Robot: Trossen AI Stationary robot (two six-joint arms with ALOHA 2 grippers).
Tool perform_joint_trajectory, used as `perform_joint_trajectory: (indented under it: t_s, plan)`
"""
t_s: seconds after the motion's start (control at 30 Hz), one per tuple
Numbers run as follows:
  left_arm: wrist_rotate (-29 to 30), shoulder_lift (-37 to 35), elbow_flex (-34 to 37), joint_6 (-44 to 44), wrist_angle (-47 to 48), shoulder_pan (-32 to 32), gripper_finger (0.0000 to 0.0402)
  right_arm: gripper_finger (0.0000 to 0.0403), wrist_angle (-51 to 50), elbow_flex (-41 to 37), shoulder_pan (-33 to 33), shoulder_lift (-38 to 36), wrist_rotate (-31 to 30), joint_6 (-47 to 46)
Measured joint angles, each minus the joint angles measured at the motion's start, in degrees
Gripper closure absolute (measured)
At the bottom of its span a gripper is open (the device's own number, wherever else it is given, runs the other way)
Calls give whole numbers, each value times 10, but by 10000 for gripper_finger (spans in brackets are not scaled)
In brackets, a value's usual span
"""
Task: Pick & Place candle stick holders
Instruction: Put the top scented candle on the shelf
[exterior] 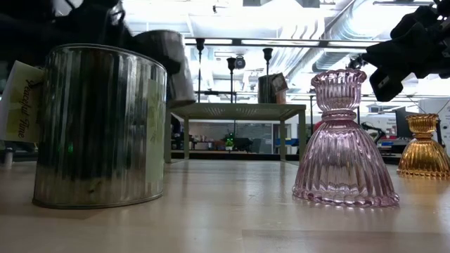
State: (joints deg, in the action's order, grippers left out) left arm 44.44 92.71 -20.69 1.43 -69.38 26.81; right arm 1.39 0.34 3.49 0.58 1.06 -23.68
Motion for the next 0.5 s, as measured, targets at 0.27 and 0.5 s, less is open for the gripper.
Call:
perform_joint_trajectory:
  t_s: [0.27, 0.5]
  plan:
    - [-41, -82, -75, 0, 191, -73, 45, 359, 0, 0, 0, 0, 0, 0]
    - [-86, -93, -221, 4, 456, -144, 45, 359, 1, 0, 0, 0, 0, 0]
